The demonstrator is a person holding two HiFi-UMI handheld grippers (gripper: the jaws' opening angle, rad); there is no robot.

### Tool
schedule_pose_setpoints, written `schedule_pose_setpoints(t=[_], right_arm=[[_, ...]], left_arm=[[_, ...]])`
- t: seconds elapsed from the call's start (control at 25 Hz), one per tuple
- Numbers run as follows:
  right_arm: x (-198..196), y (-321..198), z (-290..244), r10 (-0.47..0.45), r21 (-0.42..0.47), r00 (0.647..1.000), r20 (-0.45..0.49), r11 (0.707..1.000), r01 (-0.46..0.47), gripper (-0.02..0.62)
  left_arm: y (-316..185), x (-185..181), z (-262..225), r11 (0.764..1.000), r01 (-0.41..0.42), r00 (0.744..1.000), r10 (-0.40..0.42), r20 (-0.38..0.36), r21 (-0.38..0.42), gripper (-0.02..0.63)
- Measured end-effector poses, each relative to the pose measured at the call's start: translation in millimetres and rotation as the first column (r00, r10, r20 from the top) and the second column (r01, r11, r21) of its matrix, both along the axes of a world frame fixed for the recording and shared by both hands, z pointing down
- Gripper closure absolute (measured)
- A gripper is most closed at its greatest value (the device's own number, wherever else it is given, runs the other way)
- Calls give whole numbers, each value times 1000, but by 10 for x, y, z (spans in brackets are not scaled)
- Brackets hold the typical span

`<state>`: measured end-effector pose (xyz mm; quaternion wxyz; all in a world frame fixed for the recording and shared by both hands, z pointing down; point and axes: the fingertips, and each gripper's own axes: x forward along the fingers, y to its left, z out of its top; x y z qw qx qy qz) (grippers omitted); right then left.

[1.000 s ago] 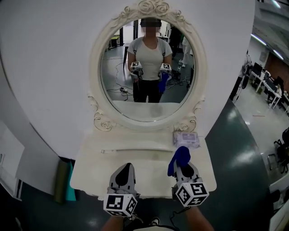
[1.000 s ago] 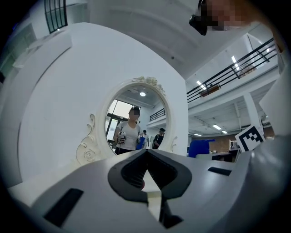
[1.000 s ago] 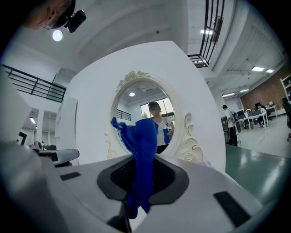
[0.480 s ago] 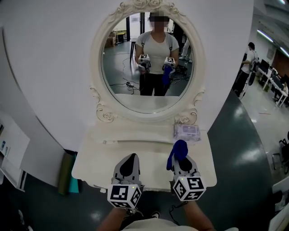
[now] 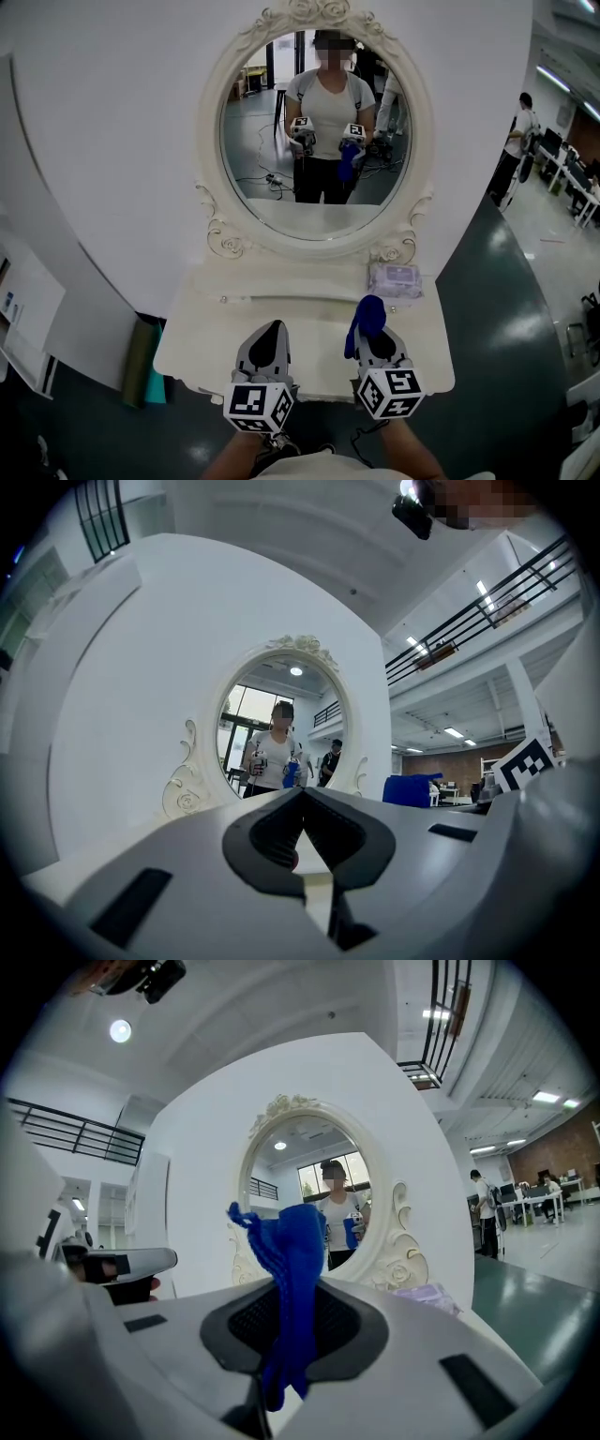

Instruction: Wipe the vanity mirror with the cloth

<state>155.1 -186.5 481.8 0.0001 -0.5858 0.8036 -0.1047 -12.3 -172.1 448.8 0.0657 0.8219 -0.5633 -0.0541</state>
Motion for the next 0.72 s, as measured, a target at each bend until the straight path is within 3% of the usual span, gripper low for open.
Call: schedule_pose_setpoints(t=[0.72], right_arm=[[-195, -90, 18, 0, -12, 999, -43, 1000, 0, 531]], left_arm=[[-170, -265, 83, 999, 11, 1000, -12, -14, -34, 602]])
